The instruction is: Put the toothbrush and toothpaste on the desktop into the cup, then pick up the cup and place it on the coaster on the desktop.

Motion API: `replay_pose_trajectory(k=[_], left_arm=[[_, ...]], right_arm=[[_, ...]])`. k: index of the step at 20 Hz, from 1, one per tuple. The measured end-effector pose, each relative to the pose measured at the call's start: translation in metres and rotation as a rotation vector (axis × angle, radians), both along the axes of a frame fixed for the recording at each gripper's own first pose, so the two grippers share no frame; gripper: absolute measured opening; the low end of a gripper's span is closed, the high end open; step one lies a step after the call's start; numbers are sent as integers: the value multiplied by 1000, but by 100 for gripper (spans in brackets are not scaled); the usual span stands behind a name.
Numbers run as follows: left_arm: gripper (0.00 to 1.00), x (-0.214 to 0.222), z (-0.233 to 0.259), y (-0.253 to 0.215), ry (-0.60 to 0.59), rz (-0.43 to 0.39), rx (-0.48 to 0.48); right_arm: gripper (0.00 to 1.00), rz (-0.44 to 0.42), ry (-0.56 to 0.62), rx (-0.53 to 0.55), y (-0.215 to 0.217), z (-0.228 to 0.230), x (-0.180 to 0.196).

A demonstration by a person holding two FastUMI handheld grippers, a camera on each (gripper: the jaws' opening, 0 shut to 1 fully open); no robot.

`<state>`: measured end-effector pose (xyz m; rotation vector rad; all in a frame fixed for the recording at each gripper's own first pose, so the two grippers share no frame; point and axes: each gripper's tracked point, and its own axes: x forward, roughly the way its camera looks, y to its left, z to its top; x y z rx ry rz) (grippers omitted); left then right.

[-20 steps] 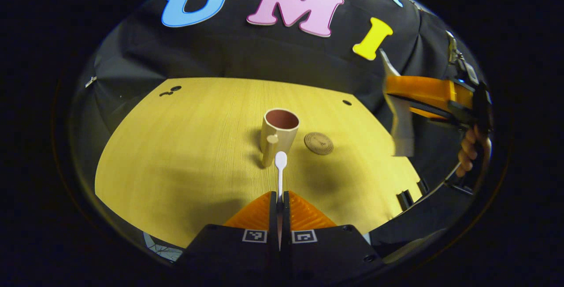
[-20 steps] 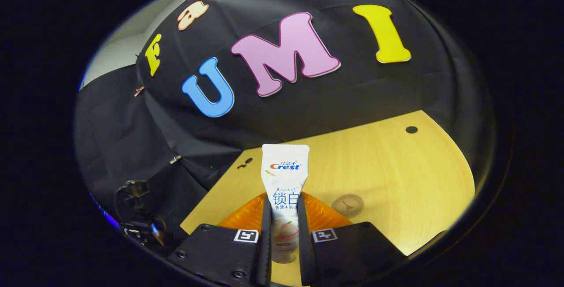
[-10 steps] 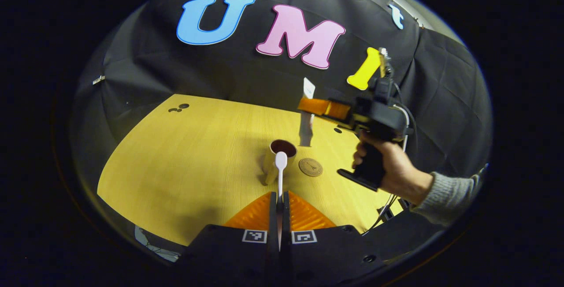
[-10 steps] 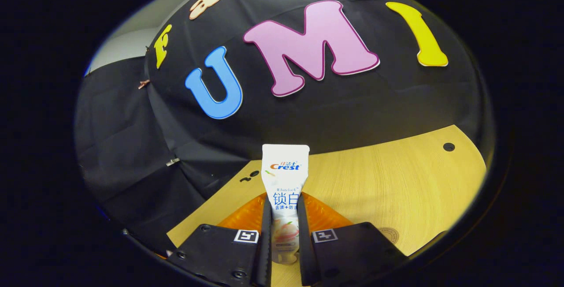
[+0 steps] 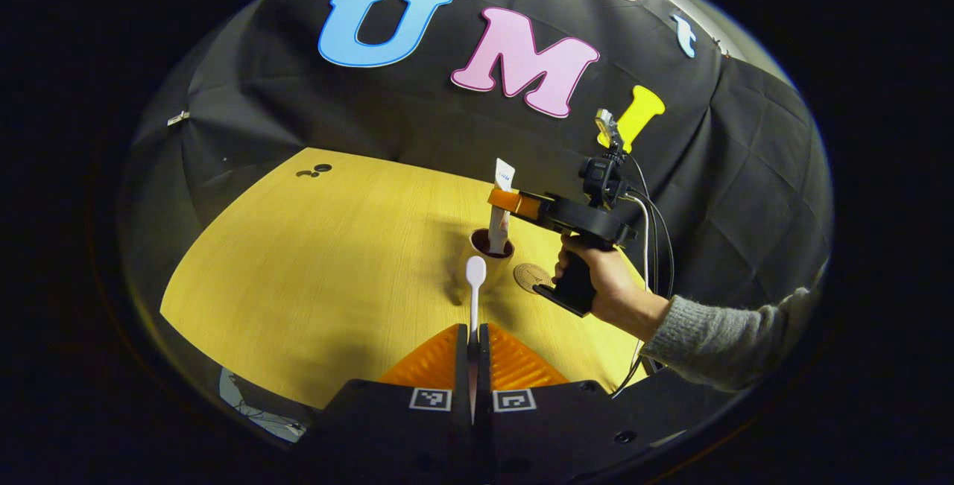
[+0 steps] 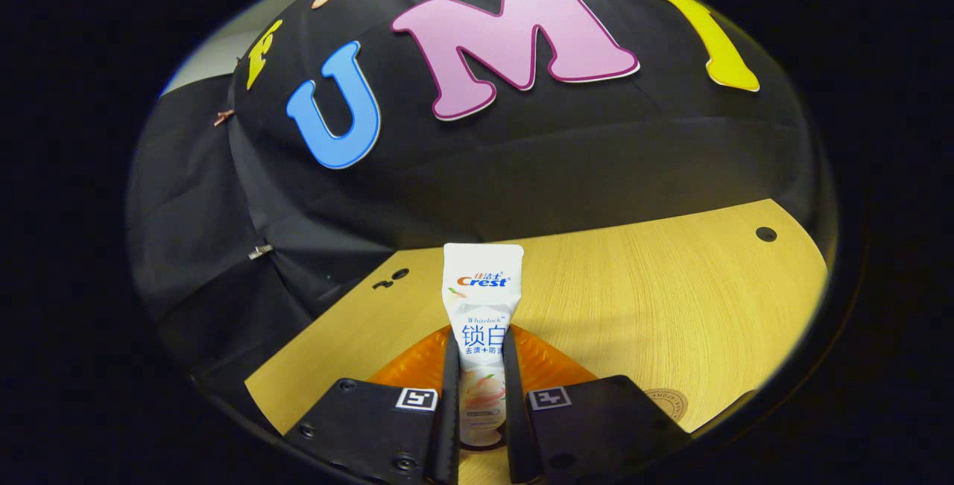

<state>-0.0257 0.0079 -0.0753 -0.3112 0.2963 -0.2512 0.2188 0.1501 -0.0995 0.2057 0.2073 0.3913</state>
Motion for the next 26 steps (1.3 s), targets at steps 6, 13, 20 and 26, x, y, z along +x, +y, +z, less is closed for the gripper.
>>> replay_pose_trajectory(k=[6,13,20,26], left_arm=[[6,3,-6,3,18,-7,-23],[6,5,-12,3,29,-7,-18],[6,5,1,-1,-9,-9,-25],[6,38,39,-16,-96,-23,-33]], right_arm=[[31,12,3,-53,-4,-16,-12],[48,56,5,-142,-4,-31,-30],[68,76,-27,-34,-2,3,-51],[70,102,-29,115,-32,50,-99]])
